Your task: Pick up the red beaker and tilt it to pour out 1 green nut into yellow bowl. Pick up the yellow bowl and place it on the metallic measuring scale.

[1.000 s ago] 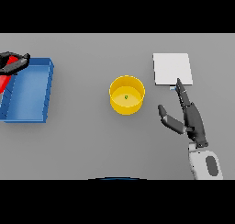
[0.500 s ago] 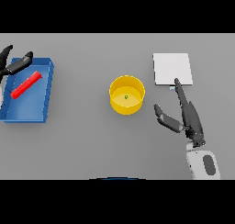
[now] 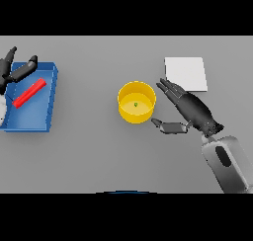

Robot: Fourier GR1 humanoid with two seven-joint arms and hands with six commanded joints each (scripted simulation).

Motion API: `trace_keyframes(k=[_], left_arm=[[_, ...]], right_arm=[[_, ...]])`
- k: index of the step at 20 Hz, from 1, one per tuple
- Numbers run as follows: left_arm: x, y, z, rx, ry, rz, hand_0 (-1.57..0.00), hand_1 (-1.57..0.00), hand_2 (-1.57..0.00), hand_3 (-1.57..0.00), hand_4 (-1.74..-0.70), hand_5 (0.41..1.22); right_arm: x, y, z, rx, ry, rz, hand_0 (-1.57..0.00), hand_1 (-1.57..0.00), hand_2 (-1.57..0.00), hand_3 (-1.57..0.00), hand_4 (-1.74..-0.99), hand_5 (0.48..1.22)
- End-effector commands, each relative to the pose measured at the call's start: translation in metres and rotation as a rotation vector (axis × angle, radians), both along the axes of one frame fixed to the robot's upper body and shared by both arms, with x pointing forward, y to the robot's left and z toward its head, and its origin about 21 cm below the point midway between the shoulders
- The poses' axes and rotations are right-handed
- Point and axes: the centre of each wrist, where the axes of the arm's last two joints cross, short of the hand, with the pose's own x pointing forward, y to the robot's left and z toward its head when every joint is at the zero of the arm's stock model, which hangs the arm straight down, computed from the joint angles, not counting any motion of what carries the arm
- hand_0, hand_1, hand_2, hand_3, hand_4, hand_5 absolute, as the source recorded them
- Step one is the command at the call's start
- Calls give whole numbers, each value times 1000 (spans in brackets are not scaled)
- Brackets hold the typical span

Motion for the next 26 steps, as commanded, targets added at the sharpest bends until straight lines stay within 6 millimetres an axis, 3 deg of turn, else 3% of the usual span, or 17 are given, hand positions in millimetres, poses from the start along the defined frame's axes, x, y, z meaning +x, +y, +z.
trace_keyframes(k=[1,4,13,19,23,26], left_arm=[[0,1,0,-2,0,1,-5,-4,-4,-4,-809,688],[-1,-2,-3,-1,9,-12,-2,-2,-1,-2,-811,689],[-2,6,1,-2,1,-4,1,1,1,1,-808,695],[-1,9,-1,12,8,-10,1,1,1,1,-805,702],[-2,15,-2,11,11,-12,1,1,1,1,-802,703],[-1,8,-3,20,11,-13,1,1,1,1,-789,711]], right_arm=[[4,5,2,-63,-1,43,1,1,1,1,-1150,630],[20,19,15,-211,-49,184,1,1,1,1,-1162,637],[52,50,6,-470,5,413,1,1,1,1,-1155,646],[66,76,2,-621,65,458,1,1,1,1,-1168,673],[71,77,-10,-668,105,480,1,1,1,-4,-1184,676],[74,84,-11,-677,124,475,1,1,1,-22,-1195,708]])
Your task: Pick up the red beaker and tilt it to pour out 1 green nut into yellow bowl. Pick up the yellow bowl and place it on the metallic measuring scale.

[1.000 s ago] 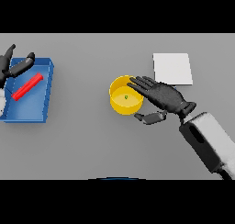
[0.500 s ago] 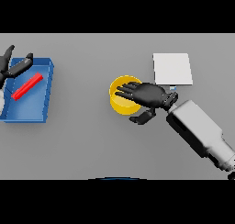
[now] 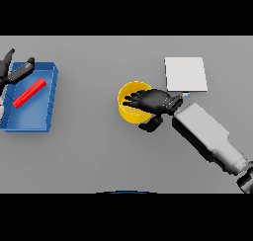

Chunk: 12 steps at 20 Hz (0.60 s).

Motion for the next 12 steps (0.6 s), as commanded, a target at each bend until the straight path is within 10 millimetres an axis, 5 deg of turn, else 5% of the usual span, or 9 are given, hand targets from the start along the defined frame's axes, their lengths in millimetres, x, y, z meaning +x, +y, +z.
trace_keyframes(k=[1,3,5,7,9,12], left_arm=[[0,1,2,2,-4,-3,1,1,1,1,-789,713],[1,-1,2,1,0,-3,1,1,1,1,-791,712],[0,4,2,3,-5,0,1,1,1,1,-789,710],[3,6,3,-1,-6,4,1,1,1,1,-788,710],[1,9,5,1,-8,-2,1,1,1,1,-787,707],[0,1,2,7,0,-8,1,1,1,1,-784,711]], right_arm=[[2,-1,0,-8,-1,-2,1,1,-9,-41,-1209,732],[2,0,-1,-4,0,2,-48,-60,-88,-130,-1261,809],[-1,0,-3,0,3,27,-455,-407,-349,-322,-1363,957],[0,-1,-1,12,10,29,-857,-826,-789,-679,-1492,1052],[1,-1,0,6,16,45,-1114,-1094,-1071,-882,-1578,1113],[0,0,3,4,41,26,-1337,-1327,-1246,-1066,-1658,1166]])
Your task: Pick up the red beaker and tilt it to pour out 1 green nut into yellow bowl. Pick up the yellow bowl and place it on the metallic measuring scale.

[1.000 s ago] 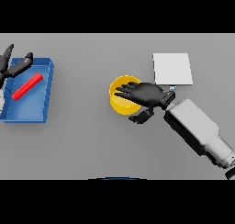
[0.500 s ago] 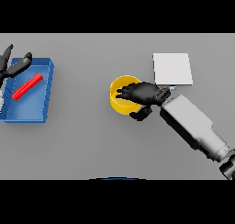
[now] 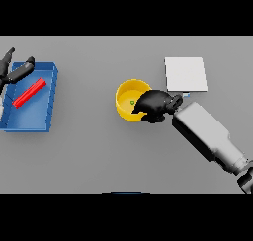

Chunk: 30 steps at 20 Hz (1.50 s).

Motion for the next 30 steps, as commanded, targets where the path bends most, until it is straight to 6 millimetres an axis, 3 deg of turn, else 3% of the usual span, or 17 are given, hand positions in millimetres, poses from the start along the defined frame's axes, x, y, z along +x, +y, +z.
trace_keyframes(k=[1,7,12,13,18,26,30], left_arm=[[0,2,2,9,2,7,1,1,1,1,-784,710],[4,0,3,8,3,7,1,1,1,1,-778,704],[2,3,5,3,-6,-5,1,1,1,1,-776,702],[1,3,5,-7,-9,-9,1,1,1,1,-780,702],[4,1,8,-24,-16,-6,1,1,1,1,-799,704],[-2,1,9,-57,-1,15,1,1,1,1,-837,737],[-2,-4,14,-54,3,15,1,1,1,1,-851,754]], right_arm=[[-1,-4,2,-10,1,-1,-1384,-1376,-1287,-1106,-1674,1177],[1,-3,21,12,-4,1,-1522,-1520,-1415,-1185,-1724,1209],[0,-14,48,3,-36,-41,-1555,-1554,-1491,-1153,-1735,1217],[1,-15,55,-1,-54,-62,-1558,-1558,-1451,-1204,-1736,1218],[-8,-7,68,-4,-95,-87,-1567,-1567,-1507,-1179,-1739,1219],[21,-55,95,24,-227,-255,-1560,-1570,-1533,-1156,-1741,1221],[39,-78,88,14,-268,-347,-1567,-1571,-1553,-1155,-1741,1221]])
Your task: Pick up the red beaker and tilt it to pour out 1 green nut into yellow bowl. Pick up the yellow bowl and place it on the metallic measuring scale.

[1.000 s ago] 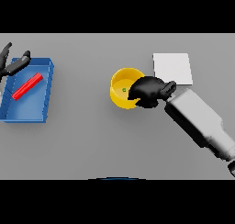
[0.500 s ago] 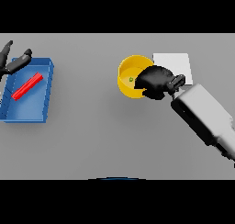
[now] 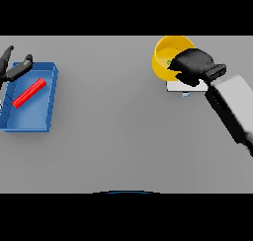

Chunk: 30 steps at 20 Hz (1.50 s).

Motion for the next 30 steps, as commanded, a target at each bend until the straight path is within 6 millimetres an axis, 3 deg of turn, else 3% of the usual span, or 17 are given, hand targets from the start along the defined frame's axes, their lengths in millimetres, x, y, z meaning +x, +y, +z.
trace_keyframes(k=[1,7,10,17,20,22,23,24,27,30], left_arm=[[-3,4,-1,1,3,8,1,1,1,1,-852,758],[-5,0,2,4,16,22,1,1,1,1,-865,779],[-2,-3,4,18,25,31,1,1,1,1,-863,797],[-1,-1,5,21,24,24,1,1,1,1,-849,799],[-1,-2,2,19,35,17,1,1,1,1,-844,783],[0,-1,5,23,36,21,1,1,1,1,-838,779],[-1,-2,0,20,44,17,1,1,1,1,-836,775],[0,-1,-1,19,47,23,1,1,1,1,-837,773],[-2,-3,1,17,35,15,1,1,1,1,-835,768],[-2,2,0,4,30,24,1,1,1,1,-837,760]], right_arm=[[6,-8,0,8,-6,-13,-1567,-1571,-1556,-1155,-1741,1221],[21,-30,-22,6,14,-118,-1570,-1571,-1500,-1181,-1741,1221],[27,-43,-32,18,18,-151,-1571,-1571,-1428,-1290,-1741,1221],[29,-45,-54,23,65,-197,-1571,-1571,-1382,-1402,-1741,1221],[32,-47,-51,22,72,-196,-1571,-1571,-1374,-1448,-1741,1221],[32,-47,-54,31,81,-205,-1565,-1496,-1437,-1249,-1741,1221],[31,-51,-54,26,92,-202,-1558,-1428,-1343,-1110,-1682,1221],[31,-50,-56,28,97,-215,-1471,-1285,-1178,-959,-1632,1145],[33,-49,-49,69,131,-243,-946,-811,-708,-576,-1535,965],[33,-50,-51,86,154,-257,-484,-459,-376,-318,-1485,863]])
